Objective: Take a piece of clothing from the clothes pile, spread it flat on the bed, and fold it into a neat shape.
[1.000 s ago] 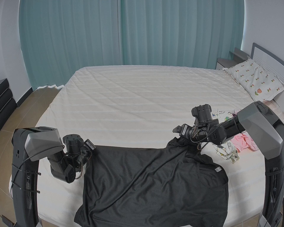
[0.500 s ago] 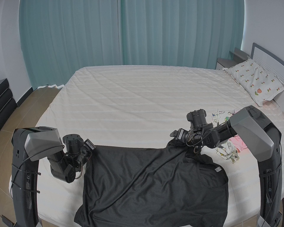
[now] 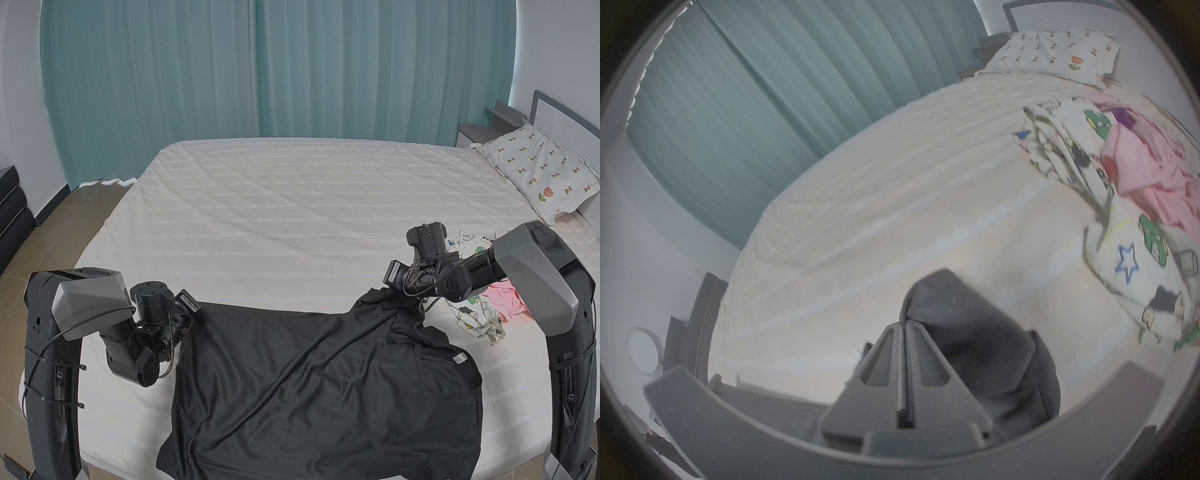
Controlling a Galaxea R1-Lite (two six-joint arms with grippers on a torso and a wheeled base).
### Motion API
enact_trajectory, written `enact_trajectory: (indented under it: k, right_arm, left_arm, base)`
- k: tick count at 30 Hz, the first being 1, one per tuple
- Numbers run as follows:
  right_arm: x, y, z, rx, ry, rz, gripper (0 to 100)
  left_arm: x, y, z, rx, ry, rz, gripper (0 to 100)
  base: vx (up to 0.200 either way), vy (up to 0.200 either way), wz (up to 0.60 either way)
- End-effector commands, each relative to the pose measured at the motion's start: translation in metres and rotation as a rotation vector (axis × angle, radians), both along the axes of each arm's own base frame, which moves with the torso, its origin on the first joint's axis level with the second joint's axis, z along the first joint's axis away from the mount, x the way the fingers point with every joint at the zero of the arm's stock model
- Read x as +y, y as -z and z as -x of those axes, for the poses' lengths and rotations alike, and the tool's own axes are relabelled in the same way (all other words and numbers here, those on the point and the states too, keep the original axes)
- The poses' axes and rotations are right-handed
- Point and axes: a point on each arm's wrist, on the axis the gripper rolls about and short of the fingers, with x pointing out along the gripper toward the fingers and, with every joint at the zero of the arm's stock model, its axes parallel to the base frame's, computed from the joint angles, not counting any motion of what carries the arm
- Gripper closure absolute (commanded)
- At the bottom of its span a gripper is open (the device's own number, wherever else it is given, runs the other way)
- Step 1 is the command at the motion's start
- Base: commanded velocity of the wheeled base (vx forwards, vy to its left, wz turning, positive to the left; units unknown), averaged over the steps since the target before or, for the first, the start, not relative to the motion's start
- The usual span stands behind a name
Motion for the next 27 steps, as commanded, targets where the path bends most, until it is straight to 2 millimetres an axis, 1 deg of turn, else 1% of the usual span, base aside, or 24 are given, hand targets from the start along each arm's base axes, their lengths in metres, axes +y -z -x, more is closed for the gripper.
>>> enact_trajectory:
  k: [1,3,4,6,9,10,11,12,13,14,18,22,24,25,26,27]
  right_arm:
    - [-0.008,-0.024,-0.013,-0.090,0.029,-0.031,100]
    - [-0.008,-0.028,-0.016,-0.110,0.039,-0.042,100]
    - [-0.007,-0.038,-0.022,-0.169,0.074,-0.089,100]
    - [-0.006,-0.043,-0.026,-0.203,0.077,-0.104,100]
    - [-0.006,-0.044,-0.031,-0.244,0.083,-0.117,100]
    - [-0.008,-0.045,-0.038,-0.287,0.101,-0.125,100]
    - [-0.008,-0.045,-0.038,-0.289,0.104,-0.124,100]
    - [-0.007,-0.040,-0.044,-0.329,0.131,-0.124,100]
    - [-0.007,-0.038,-0.044,-0.332,0.132,-0.123,100]
    - [-0.006,-0.031,-0.046,-0.340,0.131,-0.125,100]
    - [-0.005,-0.018,-0.048,-0.335,0.135,-0.121,100]
    - [-0.006,-0.019,-0.050,-0.380,0.139,-0.138,100]
    - [-0.006,-0.020,-0.051,-0.408,0.135,-0.141,100]
    - [-0.005,-0.021,-0.050,-0.413,0.129,-0.143,0]
    - [-0.003,-0.020,-0.050,-0.408,0.121,-0.143,0]
    - [-0.003,-0.020,-0.050,-0.408,0.121,-0.143,0]
  left_arm:
    - [0.001,0.002,0.001,0.000,-0.006,-0.002,100]
    - [0.001,0.001,0.001,-0.001,-0.006,-0.001,100]
    - [0.003,-0.002,-0.001,-0.013,-0.012,-0.001,100]
    - [0.005,-0.006,-0.003,-0.025,-0.016,-0.002,100]
    - [0.005,-0.009,-0.008,-0.041,-0.017,-0.006,100]
    - [0.007,-0.010,-0.012,-0.050,-0.022,-0.006,100]
    - [0.007,-0.009,-0.012,-0.049,-0.022,-0.006,100]
    - [0.009,-0.007,-0.016,-0.043,-0.027,-0.022,100]
    - [0.010,-0.006,-0.016,-0.043,-0.028,-0.025,100]
    - [0.012,-0.003,-0.019,-0.044,-0.030,-0.034,100]
    - [0.021,-0.007,-0.035,-0.081,-0.053,-0.039,100]
    - [0.029,-0.006,-0.043,-0.056,-0.065,-0.067,100]
    - [0.029,0.000,-0.046,-0.046,-0.063,-0.069,100]
    - [0.028,0.005,-0.048,-0.043,-0.062,-0.073,100]
    - [0.028,0.008,-0.048,-0.037,-0.059,-0.077,0]
    - [0.028,0.008,-0.048,-0.037,-0.059,-0.077,0]
  base:
    - [0.000,0.000,0.00]
    - [0.000,0.000,0.00]
    - [0.000,0.000,0.00]
    - [0.000,0.000,0.00]
    - [0.000,0.000,0.00]
    - [0.000,0.000,0.00]
    - [0.000,0.000,0.00]
    - [0.000,0.000,0.00]
    - [0.000,0.000,0.00]
    - [0.000,0.000,0.00]
    - [0.000,0.000,0.00]
    - [0.000,0.000,0.00]
    - [0.000,0.000,0.00]
    - [0.000,0.000,0.00]
    - [0.000,0.000,0.00]
    - [0.000,0.000,0.00]
